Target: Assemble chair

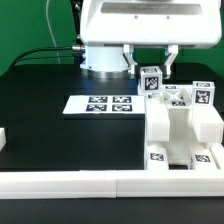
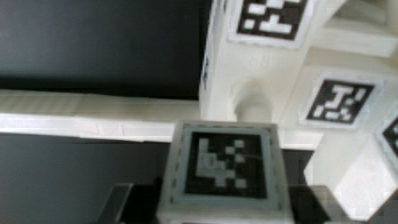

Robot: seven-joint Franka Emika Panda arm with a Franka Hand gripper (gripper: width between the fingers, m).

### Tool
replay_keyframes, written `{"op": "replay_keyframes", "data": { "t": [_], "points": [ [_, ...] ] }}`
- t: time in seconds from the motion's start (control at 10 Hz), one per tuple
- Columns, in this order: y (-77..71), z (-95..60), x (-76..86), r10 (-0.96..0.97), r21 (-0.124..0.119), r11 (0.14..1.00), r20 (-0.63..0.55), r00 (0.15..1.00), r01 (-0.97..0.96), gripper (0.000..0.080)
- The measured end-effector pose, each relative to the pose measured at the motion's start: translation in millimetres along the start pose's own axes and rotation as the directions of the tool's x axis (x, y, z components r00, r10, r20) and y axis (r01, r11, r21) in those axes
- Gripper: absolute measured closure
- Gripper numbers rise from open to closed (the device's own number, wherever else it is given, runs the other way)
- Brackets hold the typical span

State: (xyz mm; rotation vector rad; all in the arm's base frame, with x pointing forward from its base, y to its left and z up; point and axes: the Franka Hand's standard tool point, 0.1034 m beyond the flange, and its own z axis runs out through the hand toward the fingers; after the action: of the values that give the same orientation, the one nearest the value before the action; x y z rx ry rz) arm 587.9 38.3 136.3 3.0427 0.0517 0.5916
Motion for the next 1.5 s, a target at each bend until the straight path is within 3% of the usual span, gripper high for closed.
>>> {"op": "replay_keyframes", "data": {
  "t": [0.3, 0.9, 1.2, 1.5],
  "points": [
    [-11.9, 2.9, -2.8, -0.005, 0.009, 1.000, -0.002, 1.000, 0.005, 0.0515],
    [-10.2, 3.7, -1.3, -0.014, 0.006, 1.000, -0.013, 1.000, 0.014, 0.0515],
    [-15.4, -8.8, -2.4, -0.016, 0.017, 1.000, 0.009, 1.000, 0.016, 0.0515],
    [-12.4, -0.2, -7.7, -0.035, 0.011, 0.999, 0.008, 0.999, 0.035, 0.0515]
  ]
}}
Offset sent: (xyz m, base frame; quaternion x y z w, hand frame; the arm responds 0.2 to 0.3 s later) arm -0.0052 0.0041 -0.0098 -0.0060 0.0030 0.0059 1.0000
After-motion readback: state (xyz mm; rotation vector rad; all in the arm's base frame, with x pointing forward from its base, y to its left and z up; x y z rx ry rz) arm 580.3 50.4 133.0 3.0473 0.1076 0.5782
